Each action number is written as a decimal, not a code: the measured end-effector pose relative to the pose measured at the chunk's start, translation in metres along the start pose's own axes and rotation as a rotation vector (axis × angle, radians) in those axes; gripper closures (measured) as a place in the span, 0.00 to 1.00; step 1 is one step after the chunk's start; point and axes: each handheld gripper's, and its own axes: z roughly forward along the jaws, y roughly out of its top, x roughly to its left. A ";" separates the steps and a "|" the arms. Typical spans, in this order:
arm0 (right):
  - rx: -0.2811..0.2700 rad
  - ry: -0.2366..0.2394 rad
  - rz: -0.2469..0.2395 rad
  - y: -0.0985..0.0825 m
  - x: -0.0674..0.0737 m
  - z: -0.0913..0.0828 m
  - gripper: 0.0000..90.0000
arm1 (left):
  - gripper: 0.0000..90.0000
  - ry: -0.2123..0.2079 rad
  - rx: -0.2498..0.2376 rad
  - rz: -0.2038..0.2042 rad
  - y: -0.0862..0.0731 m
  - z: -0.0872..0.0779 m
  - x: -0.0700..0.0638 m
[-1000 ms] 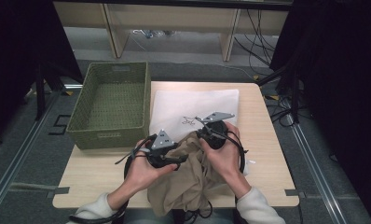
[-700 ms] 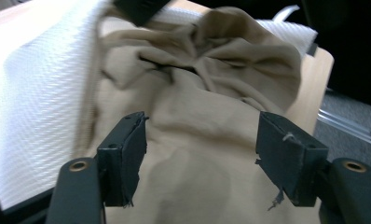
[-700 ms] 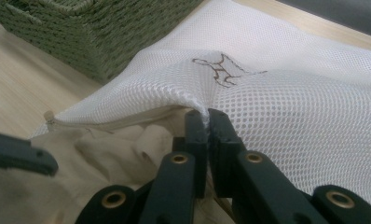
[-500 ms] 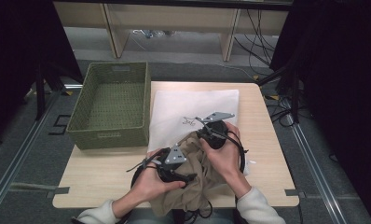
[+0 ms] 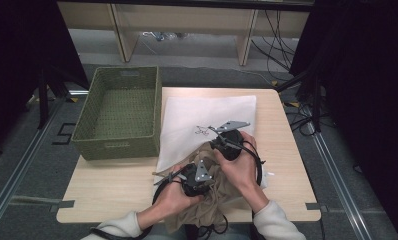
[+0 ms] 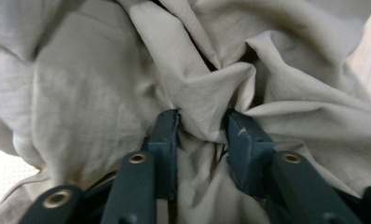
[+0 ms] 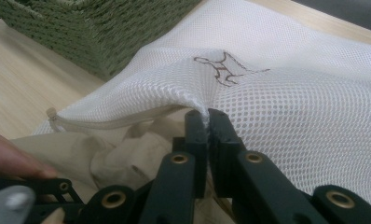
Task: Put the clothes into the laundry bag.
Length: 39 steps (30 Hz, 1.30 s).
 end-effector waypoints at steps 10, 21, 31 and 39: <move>-0.005 0.006 0.013 0.000 0.001 0.001 0.98 | 0.93 -0.014 0.006 -0.029 -0.004 0.008 0.004; -0.029 0.019 -0.026 0.003 0.007 -0.005 0.98 | 0.97 -0.002 -0.102 -0.065 0.007 -0.008 0.018; -0.057 0.023 -0.040 0.005 0.007 -0.011 0.98 | 0.97 0.059 -0.184 -0.121 0.015 -0.009 0.036; -0.028 0.023 -0.005 0.003 0.003 -0.006 0.98 | 0.90 0.049 -0.178 -0.134 0.009 0.000 0.040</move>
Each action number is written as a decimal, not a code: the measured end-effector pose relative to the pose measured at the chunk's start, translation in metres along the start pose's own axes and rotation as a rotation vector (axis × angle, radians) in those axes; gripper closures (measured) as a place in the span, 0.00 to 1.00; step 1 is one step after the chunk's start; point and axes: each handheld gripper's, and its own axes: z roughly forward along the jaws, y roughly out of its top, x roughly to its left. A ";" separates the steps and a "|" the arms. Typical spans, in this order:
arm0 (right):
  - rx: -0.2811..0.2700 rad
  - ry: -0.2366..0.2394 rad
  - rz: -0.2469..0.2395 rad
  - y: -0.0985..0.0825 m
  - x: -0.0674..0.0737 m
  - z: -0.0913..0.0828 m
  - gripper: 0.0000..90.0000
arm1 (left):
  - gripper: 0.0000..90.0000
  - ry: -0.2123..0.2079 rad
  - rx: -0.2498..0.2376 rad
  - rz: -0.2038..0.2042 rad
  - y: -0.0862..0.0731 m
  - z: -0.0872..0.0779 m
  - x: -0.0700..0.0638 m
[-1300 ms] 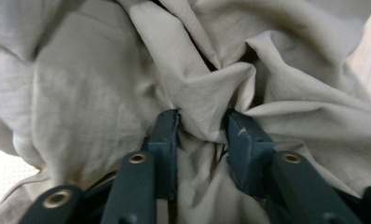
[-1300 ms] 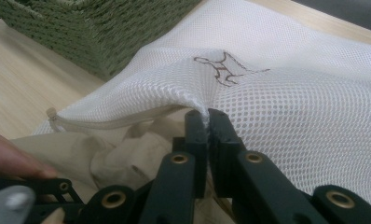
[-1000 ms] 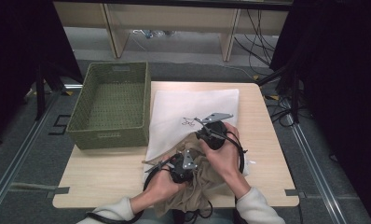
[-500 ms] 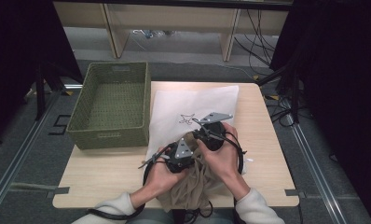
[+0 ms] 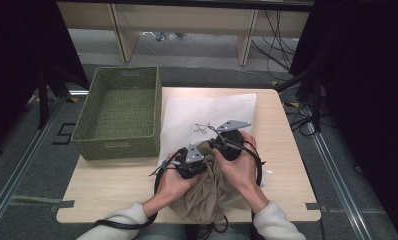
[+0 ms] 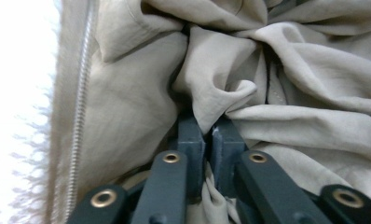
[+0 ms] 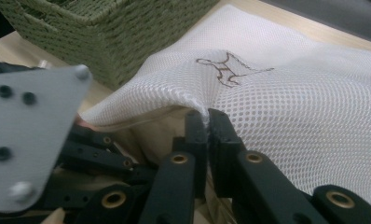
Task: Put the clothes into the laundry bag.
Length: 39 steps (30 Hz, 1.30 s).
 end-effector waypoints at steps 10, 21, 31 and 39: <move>0.001 -0.010 -0.009 -0.001 -0.003 0.001 0.98 | 0.60 -0.014 -0.014 0.014 0.005 -0.020 -0.007; 0.003 -0.022 0.000 -0.002 -0.004 0.001 0.98 | 0.40 -0.027 -0.049 0.022 0.006 -0.069 -0.005; 0.011 -0.007 -0.002 -0.002 -0.005 0.003 0.98 | 0.28 -0.019 0.049 0.007 -0.024 -0.070 0.010; 0.016 -0.016 -0.013 -0.002 -0.005 0.004 0.98 | 0.34 -0.021 0.145 0.039 -0.040 -0.044 0.004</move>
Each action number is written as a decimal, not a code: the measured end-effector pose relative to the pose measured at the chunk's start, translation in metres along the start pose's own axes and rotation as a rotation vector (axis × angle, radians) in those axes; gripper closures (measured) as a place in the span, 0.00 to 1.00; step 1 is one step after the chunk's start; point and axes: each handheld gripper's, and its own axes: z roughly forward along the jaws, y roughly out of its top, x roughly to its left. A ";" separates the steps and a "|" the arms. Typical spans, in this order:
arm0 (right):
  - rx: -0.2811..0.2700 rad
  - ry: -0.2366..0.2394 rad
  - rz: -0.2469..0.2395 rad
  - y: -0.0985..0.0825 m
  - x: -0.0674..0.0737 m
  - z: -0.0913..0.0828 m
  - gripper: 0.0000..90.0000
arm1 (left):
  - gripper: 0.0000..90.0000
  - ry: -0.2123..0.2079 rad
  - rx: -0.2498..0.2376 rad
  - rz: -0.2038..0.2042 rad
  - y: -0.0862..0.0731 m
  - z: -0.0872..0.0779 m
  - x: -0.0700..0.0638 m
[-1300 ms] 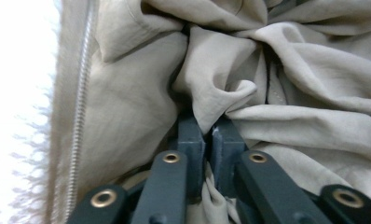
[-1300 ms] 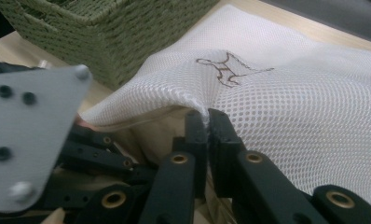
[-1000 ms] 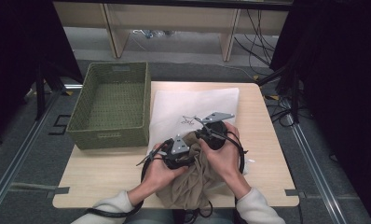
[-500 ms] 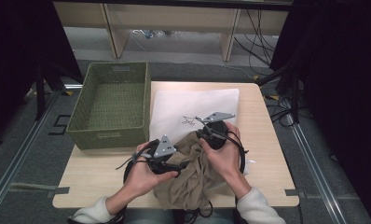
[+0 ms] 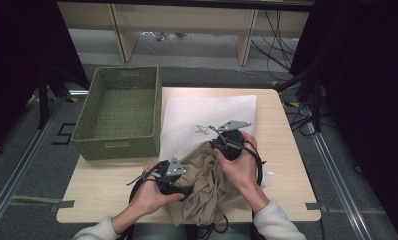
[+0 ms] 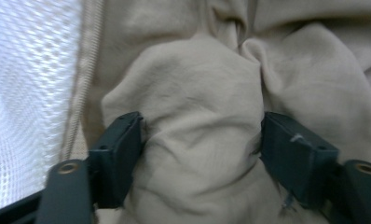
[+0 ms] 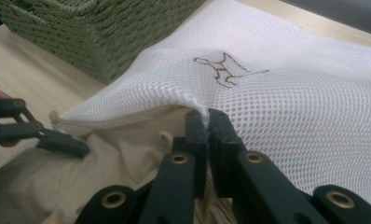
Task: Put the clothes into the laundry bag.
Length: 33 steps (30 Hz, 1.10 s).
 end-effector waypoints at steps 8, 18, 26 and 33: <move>0.008 0.003 0.016 0.000 0.003 0.001 0.98 | 0.55 0.040 0.046 0.040 0.004 0.011 -0.008; 0.003 0.011 -0.011 0.000 0.003 0.004 0.98 | 0.80 0.055 0.024 0.043 0.009 0.005 -0.010; 0.011 -0.006 0.018 -0.001 0.003 0.004 0.98 | 0.88 -0.020 -0.086 -0.059 0.023 -0.016 -0.012; 0.006 0.017 0.007 -0.001 0.003 0.005 0.98 | 0.91 -0.113 -0.190 -0.131 0.038 -0.025 -0.018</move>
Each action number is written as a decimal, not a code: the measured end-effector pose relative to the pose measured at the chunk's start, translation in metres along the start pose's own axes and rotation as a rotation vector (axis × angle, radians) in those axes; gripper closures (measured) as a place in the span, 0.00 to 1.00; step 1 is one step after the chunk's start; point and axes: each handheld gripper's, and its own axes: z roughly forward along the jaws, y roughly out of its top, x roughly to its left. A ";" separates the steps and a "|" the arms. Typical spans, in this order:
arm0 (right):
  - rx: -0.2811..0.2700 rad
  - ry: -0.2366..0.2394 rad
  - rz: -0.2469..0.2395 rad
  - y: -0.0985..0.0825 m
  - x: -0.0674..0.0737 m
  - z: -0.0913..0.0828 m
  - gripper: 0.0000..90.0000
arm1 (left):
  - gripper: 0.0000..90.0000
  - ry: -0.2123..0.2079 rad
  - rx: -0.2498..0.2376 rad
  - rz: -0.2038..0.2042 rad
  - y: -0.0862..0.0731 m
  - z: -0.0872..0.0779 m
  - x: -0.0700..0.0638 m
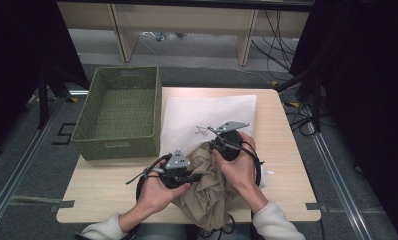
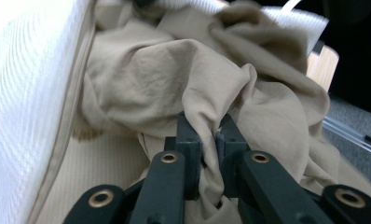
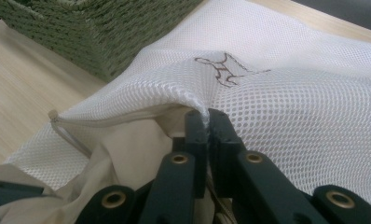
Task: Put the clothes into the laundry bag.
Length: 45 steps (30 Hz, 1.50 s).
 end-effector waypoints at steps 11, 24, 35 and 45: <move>-0.038 0.006 -0.033 0.004 0.011 -0.008 0.98 | 0.92 0.110 0.015 0.059 0.014 0.028 0.015; -0.004 0.003 -0.033 0.001 0.005 -0.003 0.98 | 0.72 0.167 0.041 0.063 0.004 0.042 0.029; 0.001 0.009 -0.033 0.000 -0.002 -0.001 0.98 | 0.39 0.140 -0.002 0.078 0.005 0.005 0.011; 0.002 -0.009 -0.035 0.000 -0.002 -0.001 0.98 | 0.34 0.162 0.065 0.136 -0.009 0.004 -0.002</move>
